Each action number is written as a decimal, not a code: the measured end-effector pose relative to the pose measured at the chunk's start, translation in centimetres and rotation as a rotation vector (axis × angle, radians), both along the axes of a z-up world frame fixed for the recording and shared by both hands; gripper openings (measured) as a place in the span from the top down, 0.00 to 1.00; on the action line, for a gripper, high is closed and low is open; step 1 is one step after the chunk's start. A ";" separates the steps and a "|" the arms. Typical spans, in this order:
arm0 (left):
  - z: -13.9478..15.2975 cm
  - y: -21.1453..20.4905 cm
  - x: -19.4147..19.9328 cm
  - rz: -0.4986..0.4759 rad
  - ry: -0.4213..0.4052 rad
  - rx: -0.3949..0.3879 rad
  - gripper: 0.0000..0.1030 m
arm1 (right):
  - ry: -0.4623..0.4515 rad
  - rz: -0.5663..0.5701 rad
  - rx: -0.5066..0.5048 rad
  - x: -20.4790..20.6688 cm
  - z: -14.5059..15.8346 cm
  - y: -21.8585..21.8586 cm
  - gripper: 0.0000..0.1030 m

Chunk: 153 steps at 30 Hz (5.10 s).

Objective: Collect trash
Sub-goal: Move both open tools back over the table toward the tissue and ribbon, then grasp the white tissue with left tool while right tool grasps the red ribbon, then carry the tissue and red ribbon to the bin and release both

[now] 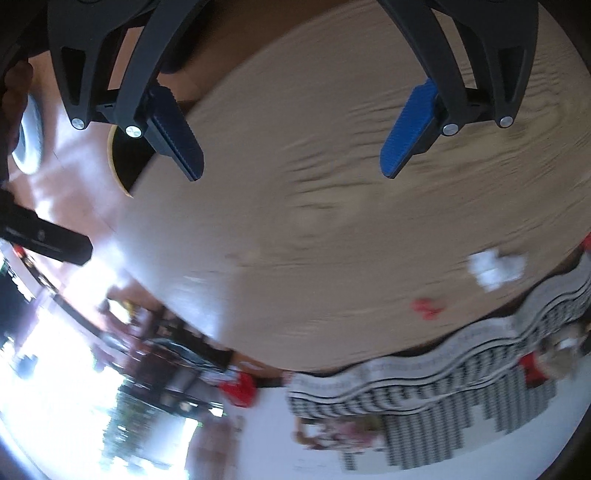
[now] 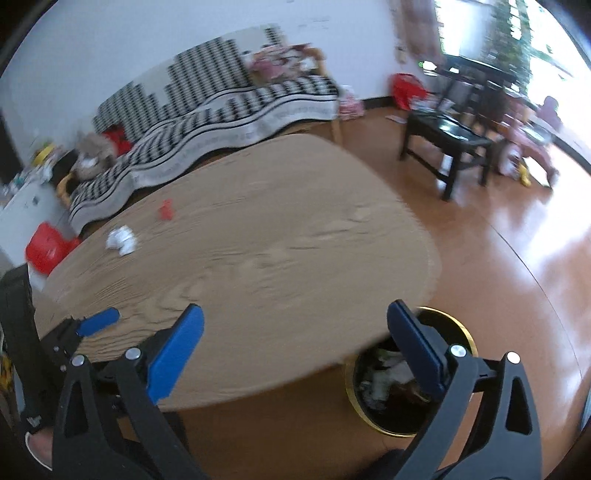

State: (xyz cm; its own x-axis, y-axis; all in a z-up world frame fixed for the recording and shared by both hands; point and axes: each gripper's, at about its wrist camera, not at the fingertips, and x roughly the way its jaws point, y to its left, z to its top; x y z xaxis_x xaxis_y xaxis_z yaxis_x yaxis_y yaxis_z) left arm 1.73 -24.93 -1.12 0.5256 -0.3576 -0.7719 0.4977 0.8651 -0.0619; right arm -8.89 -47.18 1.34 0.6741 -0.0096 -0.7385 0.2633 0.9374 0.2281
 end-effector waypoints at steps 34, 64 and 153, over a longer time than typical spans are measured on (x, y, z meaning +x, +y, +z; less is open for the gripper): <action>-2.6 15.5 13.9 0.368 0.006 0.090 0.09 | 0.028 0.214 -0.068 22.1 -4.1 17.0 0.07; -5.6 13.3 24.5 0.406 0.038 0.113 0.96 | 0.132 0.331 -0.132 37.3 -9.1 19.9 0.88; -7.1 -22.3 -8.5 -0.439 0.191 -0.142 0.97 | 0.079 -0.329 0.100 -12.5 -5.9 -14.2 0.88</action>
